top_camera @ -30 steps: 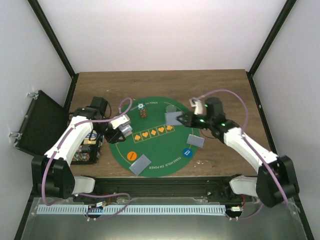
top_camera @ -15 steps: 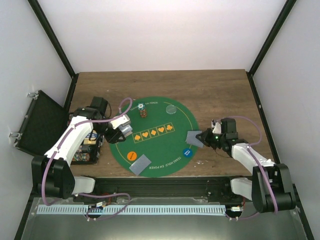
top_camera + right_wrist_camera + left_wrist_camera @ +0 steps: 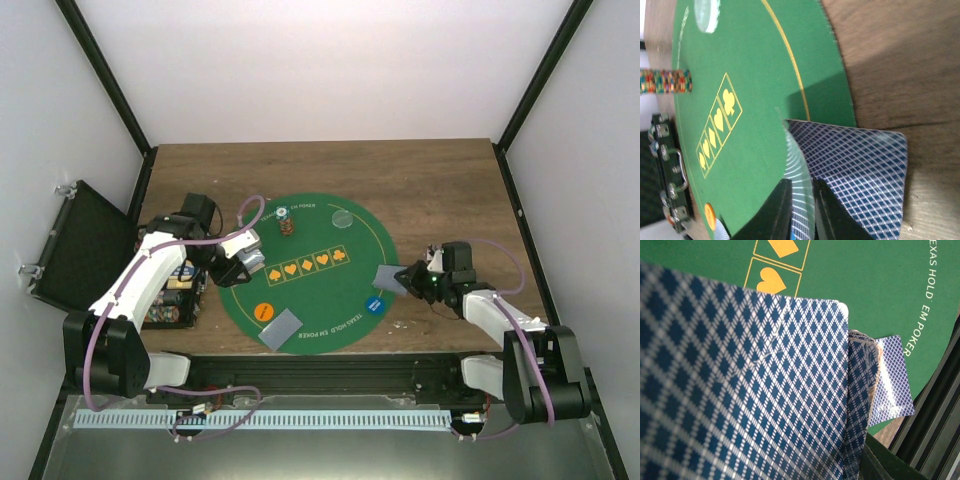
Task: Distribute texas hold em gaming equipment
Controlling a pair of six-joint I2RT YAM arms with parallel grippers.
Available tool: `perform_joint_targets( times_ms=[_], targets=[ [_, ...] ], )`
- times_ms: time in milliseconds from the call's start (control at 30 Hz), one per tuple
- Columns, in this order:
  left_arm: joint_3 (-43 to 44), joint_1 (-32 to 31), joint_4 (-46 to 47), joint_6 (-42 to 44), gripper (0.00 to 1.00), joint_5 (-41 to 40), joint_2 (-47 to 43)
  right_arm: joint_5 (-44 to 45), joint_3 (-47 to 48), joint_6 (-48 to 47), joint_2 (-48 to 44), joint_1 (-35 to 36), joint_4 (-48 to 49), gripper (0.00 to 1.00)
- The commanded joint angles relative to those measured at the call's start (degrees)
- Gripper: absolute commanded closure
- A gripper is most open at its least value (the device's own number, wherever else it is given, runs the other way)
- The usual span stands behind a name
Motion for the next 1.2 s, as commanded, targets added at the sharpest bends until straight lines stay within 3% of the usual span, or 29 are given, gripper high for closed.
perform_joint_targets(
  times_ms=[0,100,167,233,367,467,567,633,767,967,1167],
  targets=[
    [0.0,0.2,0.1,0.5,0.56,1.0,-0.4,2.6,-1.3,1.9,-1.2,-0.8,-0.2,0.79],
    [0.3,0.2,-0.1,0.4,0.55,1.1,-0.4,4.8,-1.2,2.6,-3.7,-0.8,-2.2,0.64],
    [0.3,0.2,-0.3,0.6,0.55,1.4,-0.5,7.1,-1.1,3.1,-5.8,-0.8,-4.0,0.41],
    [0.3,0.2,-0.5,0.9,0.55,1.4,-0.5,9.9,-0.8,3.7,-8.0,-0.8,-6.4,0.25],
    [0.7,0.1,-1.2,1.1,0.55,2.0,-0.4,17.0,0.9,4.6,-12.8,-0.8,-11.9,0.05],
    [1.4,0.2,-2.4,1.4,0.54,3.7,-0.4,16.2,2.9,0.6,-16.8,-0.8,-9.6,0.05],
    [2.4,-0.3,-3.6,1.6,0.54,5.2,-0.1,3.8,6.1,-6.7,-15.9,0.1,-1.3,0.11],
    [3.2,-1.2,-4.4,1.5,0.54,5.5,-0.1,-5.2,10.7,-11.7,-10.5,3.8,2.4,0.12],
    [3.9,-2.4,-6.4,3.2,0.54,7.2,-1.4,-19.3,22.8,-18.1,3.4,17.8,6.3,0.09],
    [4.2,-3.7,-8.0,3.4,0.54,8.0,-2.4,-26.0,33.5,-12.1,19.9,29.3,22.4,0.04],
    [4.9,-3.9,-7.9,2.8,0.54,9.1,-2.3,-27.3,42.5,-11.2,31.4,35.1,23.2,0.01]
  ],
)
